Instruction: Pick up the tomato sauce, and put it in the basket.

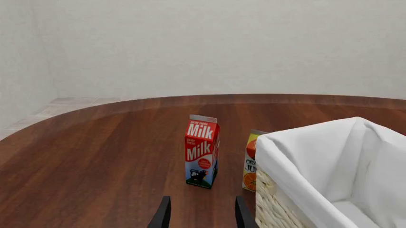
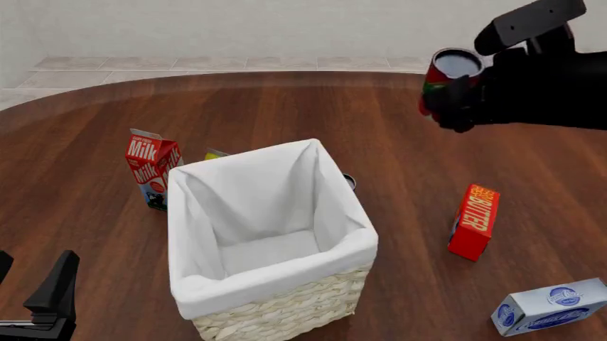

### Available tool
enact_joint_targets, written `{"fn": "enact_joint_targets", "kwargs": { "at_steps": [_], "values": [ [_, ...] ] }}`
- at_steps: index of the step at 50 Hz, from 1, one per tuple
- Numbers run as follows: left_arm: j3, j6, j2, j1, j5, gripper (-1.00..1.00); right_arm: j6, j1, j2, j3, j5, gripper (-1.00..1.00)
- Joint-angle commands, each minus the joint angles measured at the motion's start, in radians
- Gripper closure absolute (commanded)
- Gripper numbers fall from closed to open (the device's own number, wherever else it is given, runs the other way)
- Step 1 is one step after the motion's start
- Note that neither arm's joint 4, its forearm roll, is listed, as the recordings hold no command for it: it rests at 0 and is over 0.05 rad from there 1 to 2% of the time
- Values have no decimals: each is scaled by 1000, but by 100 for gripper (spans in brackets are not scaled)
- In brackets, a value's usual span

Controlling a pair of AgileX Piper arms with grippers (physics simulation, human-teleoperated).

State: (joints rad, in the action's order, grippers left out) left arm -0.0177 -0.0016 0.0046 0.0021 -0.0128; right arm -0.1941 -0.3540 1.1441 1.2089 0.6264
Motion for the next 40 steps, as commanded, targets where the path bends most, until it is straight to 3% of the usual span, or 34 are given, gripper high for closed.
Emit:
{"fn": "enact_joint_targets", "kwargs": {
  "at_steps": [1,8,18,31,40],
  "values": [
    [0,2,-3,0,-2,-100,-19,-94,3,137,155,100],
    [0,2,-3,0,-2,-100,-7,-169,34,232,244,100],
    [0,2,-3,0,-2,-100,-43,-258,102,395,391,100],
    [0,2,-3,0,-2,-100,-80,-334,200,556,518,100],
    [0,2,-3,0,-2,-100,-123,-339,260,669,590,100]
  ]
}}
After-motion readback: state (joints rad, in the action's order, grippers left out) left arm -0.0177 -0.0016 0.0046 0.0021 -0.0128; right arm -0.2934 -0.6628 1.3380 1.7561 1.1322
